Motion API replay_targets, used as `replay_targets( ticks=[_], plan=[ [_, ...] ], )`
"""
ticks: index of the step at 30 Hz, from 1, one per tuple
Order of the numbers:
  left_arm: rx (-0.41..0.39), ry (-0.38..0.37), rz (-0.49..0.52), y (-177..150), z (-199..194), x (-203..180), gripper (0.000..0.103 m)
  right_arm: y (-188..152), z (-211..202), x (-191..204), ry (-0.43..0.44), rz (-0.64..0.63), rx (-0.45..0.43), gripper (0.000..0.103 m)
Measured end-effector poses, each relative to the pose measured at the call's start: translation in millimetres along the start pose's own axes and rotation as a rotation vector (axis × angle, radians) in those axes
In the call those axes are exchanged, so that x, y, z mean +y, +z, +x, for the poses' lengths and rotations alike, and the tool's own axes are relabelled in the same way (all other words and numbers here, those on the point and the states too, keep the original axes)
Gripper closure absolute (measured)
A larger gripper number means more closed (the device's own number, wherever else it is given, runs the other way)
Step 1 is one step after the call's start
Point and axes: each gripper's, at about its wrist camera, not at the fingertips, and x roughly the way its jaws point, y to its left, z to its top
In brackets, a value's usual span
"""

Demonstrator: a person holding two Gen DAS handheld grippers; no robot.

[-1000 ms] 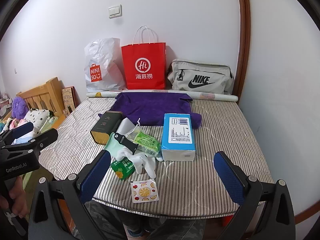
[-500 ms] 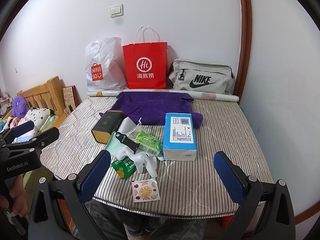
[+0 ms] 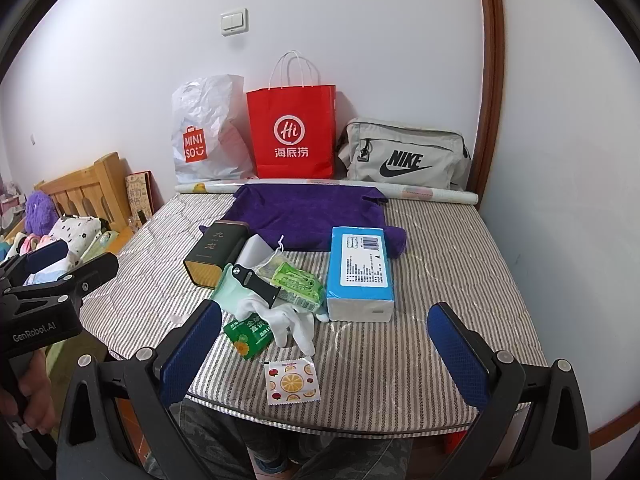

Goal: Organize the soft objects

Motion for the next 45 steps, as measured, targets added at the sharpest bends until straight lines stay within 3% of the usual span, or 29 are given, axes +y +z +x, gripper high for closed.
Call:
replay_targets(
  ticks=[11, 18, 28, 45],
  plan=[
    [-0.008, 0.0, 0.0, 3, -2, 2, 0.0, 0, 2, 1, 0.005, -0.003, -0.003, 0.002],
    [0.032, 0.013, -0.014, 7, 13, 8, 0.0, -2, 13, -1, 0.007, -0.003, 0.015, 0.002],
    [0.156, 0.022, -0.046, -19, 69, 26, 0.001, -31, 67, -3, 0.022, -0.034, 0.142, 0.002],
    [0.283, 0.03, -0.05, -68, 126, 39, 0.004, -97, 154, 14, 0.171, -0.063, 0.349, 0.005]
  ],
)
